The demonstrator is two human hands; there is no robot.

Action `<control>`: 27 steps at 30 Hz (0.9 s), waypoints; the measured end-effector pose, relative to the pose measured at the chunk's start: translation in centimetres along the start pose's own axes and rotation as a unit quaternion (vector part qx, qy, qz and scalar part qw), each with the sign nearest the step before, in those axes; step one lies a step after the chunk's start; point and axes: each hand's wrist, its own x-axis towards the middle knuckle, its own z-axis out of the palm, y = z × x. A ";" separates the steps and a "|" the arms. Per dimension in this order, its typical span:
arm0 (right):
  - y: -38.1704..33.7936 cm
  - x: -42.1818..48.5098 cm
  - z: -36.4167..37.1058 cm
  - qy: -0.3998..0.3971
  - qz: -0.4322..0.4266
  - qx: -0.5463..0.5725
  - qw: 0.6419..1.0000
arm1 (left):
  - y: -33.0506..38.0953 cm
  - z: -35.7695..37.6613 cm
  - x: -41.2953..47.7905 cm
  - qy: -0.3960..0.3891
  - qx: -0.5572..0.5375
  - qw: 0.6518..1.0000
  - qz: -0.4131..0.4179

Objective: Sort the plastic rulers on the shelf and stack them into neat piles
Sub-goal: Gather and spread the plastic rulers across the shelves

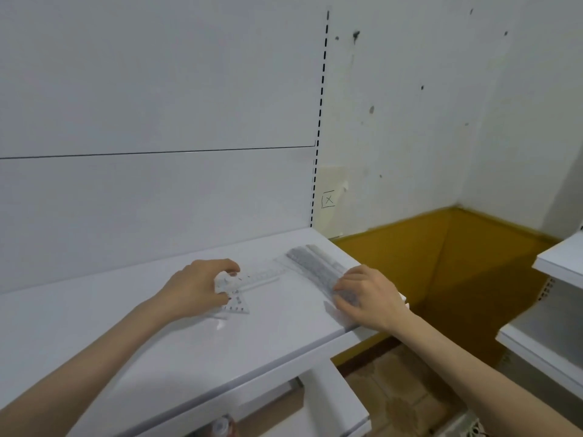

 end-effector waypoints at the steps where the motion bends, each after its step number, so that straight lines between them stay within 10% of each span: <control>1: 0.0 0.4 -0.1 0.015 -0.005 0.002 1.000 | 0.6 0.1 0.2 -0.001 0.018 1.000 0.003; 14: -2.6 3.3 -1.4 -0.022 -0.163 0.128 0.978 | 6.2 0.3 2.1 -0.032 -0.091 0.980 0.171; 21: 1.4 3.1 -0.5 -0.001 0.055 0.146 0.988 | 3.3 0.9 2.6 0.185 -0.061 0.979 0.065; 27: 2.8 4.6 1.4 -0.119 0.159 0.084 0.976 | 1.5 1.3 2.1 0.194 -0.069 0.979 0.002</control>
